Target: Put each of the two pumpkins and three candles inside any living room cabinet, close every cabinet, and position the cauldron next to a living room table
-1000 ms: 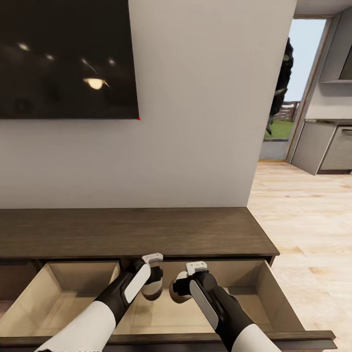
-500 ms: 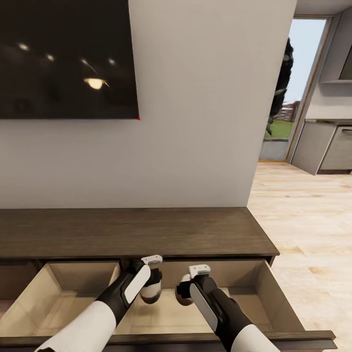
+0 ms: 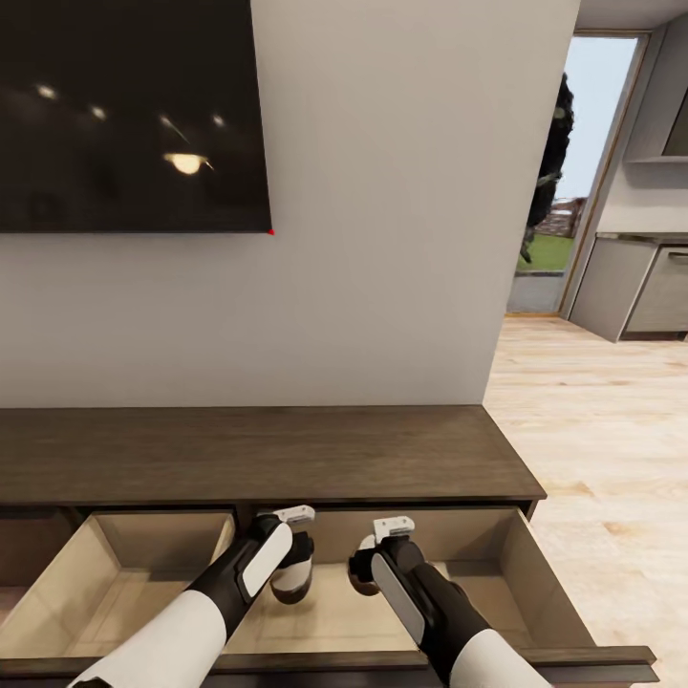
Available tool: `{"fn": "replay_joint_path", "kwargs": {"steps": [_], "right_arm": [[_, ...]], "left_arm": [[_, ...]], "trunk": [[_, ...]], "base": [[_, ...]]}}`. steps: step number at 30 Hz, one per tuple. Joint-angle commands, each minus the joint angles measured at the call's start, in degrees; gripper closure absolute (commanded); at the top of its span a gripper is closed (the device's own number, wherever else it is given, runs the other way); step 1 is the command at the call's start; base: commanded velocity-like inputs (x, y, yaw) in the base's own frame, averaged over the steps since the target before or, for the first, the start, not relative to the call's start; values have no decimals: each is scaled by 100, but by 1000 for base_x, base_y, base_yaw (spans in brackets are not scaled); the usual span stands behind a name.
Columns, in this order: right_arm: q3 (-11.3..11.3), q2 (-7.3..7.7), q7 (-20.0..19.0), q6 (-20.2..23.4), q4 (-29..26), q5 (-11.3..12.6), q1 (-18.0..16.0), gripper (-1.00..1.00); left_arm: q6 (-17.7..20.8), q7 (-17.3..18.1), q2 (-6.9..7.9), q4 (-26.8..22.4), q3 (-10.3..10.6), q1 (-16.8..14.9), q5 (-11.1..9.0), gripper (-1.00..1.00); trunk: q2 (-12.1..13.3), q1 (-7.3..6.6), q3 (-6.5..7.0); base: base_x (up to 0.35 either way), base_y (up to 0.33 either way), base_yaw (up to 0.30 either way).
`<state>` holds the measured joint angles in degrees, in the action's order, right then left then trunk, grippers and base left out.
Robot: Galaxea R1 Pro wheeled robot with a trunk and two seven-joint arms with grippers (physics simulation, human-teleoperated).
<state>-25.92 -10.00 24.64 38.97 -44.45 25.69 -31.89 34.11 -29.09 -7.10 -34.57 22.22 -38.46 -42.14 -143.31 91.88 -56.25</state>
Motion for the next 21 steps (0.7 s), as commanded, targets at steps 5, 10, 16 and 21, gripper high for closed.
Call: {"fn": "replay_joint_path", "kwargs": {"steps": [5,10,16,21], "right_arm": [[-10,0,57,-79,358,77,-154,100],[-6,0,55,-111,431,77,-167,100],[23,0,50,-515,1078,80,-392,100],[25,0,36,-730,1460,257,-540,100]], "left_arm": [[2,-45,12,-6,28,-1,-51,100],[6,-38,7,-6,28,-1,-49,100],[8,-35,6,-6,28,2,-57,100],[8,-35,6,-6,28,1,-68,100]], "trunk": [[-3,-1,-6],[-3,-1,-6],[-3,-1,-6],[-3,-1,-6]], "base": [[0,0,0],[0,0,0],[0,0,0],[0,0,0]]}}
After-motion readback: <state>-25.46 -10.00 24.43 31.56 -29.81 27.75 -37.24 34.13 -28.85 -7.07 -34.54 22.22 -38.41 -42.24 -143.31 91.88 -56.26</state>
